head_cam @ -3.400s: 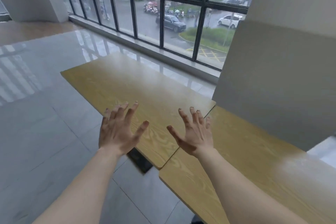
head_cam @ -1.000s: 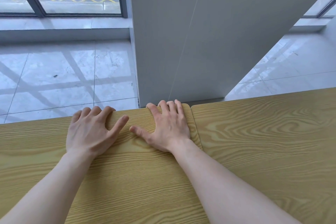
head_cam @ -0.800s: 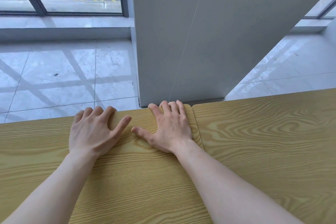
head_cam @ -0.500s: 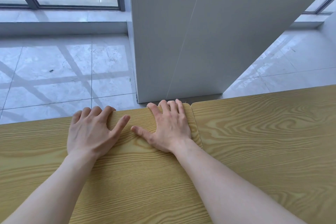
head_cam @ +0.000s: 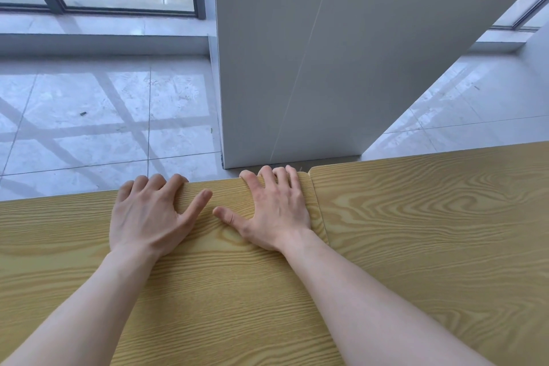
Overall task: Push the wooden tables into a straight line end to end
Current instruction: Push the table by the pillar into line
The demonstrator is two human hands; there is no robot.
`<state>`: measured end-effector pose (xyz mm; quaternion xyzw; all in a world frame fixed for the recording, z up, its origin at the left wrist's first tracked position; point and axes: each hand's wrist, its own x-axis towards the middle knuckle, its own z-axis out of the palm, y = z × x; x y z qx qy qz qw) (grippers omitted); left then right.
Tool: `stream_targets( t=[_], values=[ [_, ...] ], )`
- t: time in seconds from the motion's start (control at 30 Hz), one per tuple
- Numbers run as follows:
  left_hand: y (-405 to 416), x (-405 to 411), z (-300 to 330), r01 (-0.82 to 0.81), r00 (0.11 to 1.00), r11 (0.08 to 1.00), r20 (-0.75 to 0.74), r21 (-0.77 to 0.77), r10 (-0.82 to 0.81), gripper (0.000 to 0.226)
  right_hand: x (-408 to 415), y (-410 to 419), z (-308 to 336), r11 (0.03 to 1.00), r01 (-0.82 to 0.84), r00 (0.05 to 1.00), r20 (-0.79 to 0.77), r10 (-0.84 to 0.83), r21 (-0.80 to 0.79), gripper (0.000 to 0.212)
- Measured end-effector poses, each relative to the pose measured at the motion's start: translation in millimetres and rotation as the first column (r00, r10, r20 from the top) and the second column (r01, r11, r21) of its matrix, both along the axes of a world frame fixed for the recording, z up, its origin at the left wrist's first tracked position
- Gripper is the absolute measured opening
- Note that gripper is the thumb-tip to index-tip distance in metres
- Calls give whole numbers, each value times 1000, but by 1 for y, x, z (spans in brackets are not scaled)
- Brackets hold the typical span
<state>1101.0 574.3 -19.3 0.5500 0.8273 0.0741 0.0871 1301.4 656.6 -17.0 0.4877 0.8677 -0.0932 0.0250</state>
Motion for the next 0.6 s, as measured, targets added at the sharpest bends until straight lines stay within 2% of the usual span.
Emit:
stream_targets(
  t=[0.33,0.5,0.6],
  values=[
    [0,-1,-1,-6,1000,1000,9,-4,6,81,0,2,3,1000,-17,999,29,18,-12,105],
    [-6,1,2,-19,1000,997,17,70,17,78,0,0,0,1000,-16,1000,-22,16,0,108],
    [-28,14,10,-6,1000,993,28,116,3,74,4,-3,2,999,-52,995,-86,51,-6,101]
  ],
)
